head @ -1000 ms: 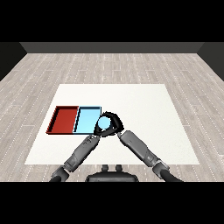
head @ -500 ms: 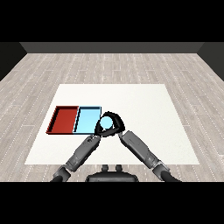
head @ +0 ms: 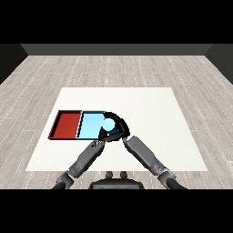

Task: Pick the blue can and put it in the blue box

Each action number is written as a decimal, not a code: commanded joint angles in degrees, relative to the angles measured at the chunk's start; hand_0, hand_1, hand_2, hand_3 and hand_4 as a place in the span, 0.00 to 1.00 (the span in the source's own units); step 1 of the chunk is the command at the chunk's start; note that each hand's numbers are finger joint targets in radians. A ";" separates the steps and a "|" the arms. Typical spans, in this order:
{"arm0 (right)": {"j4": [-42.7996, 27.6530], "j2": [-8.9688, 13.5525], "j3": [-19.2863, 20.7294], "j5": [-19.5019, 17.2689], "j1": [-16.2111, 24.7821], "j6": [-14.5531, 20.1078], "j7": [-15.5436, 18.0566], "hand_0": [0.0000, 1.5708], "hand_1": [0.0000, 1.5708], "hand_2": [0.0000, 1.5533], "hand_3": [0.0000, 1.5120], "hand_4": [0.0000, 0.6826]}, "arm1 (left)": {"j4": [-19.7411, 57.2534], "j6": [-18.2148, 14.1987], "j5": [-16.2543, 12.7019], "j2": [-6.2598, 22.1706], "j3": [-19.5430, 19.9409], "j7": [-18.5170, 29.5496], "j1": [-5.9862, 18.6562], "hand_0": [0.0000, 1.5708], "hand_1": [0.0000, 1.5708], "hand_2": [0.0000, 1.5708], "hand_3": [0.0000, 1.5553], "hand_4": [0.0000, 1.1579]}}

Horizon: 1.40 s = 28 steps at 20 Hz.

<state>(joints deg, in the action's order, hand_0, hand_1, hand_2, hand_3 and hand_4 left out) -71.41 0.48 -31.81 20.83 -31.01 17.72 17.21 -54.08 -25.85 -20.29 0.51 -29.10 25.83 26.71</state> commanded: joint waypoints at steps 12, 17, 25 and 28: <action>-8.04 -0.45 6.02 -4.55 6.57 -5.51 -4.50 0.00 0.00 0.00 0.00 0.00 | 2.70 1.83 4.97 -0.49 4.20 0.69 0.19 1.00 1.00 1.00 0.97 0.98; -15.09 1.53 9.12 -3.95 12.75 -7.43 -4.25 0.00 0.00 0.00 0.00 0.00 | 2.06 -2.11 4.07 -0.49 2.57 1.35 0.01 1.00 1.00 1.00 0.97 0.97; -31.21 8.84 17.45 1.67 21.82 -10.47 -6.89 0.00 0.00 0.00 0.00 0.00 | 3.68 -0.40 10.15 -0.16 7.86 -2.03 2.21 1.00 1.00 1.00 0.96 0.97; -30.68 9.70 21.77 2.82 23.34 -11.14 -5.18 0.00 0.00 0.00 0.00 0.00 | -0.45 2.34 10.01 5.06 8.97 -5.70 -0.81 1.00 1.00 1.00 0.96 0.98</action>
<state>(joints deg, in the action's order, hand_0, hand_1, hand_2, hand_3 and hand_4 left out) -99.72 7.96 -14.84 21.55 -10.00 8.24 11.60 -53.16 -24.96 -10.74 2.97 -21.83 21.76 26.82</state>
